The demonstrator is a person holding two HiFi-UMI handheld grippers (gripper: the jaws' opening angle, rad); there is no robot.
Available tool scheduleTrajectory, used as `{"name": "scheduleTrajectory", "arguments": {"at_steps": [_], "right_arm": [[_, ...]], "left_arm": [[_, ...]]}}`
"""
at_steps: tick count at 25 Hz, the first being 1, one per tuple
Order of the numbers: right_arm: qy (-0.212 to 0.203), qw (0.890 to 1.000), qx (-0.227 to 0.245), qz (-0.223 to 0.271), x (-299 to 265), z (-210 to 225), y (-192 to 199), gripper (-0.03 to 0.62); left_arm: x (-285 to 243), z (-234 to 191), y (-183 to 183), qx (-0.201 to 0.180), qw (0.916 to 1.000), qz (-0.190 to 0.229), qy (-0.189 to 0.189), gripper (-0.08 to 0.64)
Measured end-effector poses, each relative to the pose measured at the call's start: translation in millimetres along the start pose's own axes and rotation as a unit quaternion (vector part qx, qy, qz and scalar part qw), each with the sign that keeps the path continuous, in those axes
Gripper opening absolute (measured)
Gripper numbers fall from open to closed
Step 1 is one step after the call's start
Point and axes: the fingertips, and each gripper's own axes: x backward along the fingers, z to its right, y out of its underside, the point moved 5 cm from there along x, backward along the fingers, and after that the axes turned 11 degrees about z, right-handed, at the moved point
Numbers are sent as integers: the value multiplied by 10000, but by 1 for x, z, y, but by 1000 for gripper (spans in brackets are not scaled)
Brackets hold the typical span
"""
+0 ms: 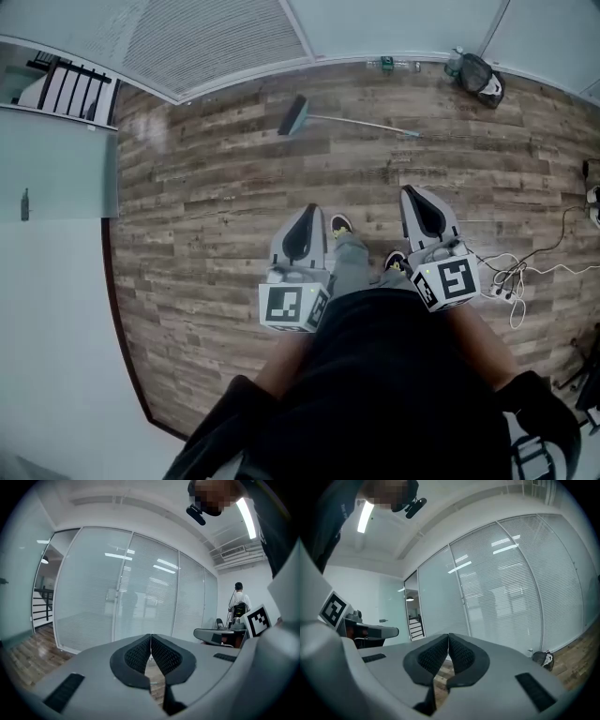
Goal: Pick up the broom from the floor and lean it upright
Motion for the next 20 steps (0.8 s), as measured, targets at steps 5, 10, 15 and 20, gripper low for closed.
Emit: {"name": "scheduleTrajectory", "arguments": {"at_steps": [5, 10, 15, 20], "right_arm": [[0, 9998, 202, 51, -68, -11, 0, 18], [78, 9993, 363, 64, -134, -18, 2, 18], [173, 9989, 440, -25, -179, -25, 11, 18], [300, 9984, 471, -129, -200, -29, 16, 18]], "left_arm": [[-34, -54, -5, 72, 9999, -21, 148, 23], [-74, -107, -15, 142, 9990, 84, 416, 23], [-97, -151, -20, 120, 9984, 133, 541, 23], [-108, -179, -19, 237, 9979, 104, 594, 23]]}}
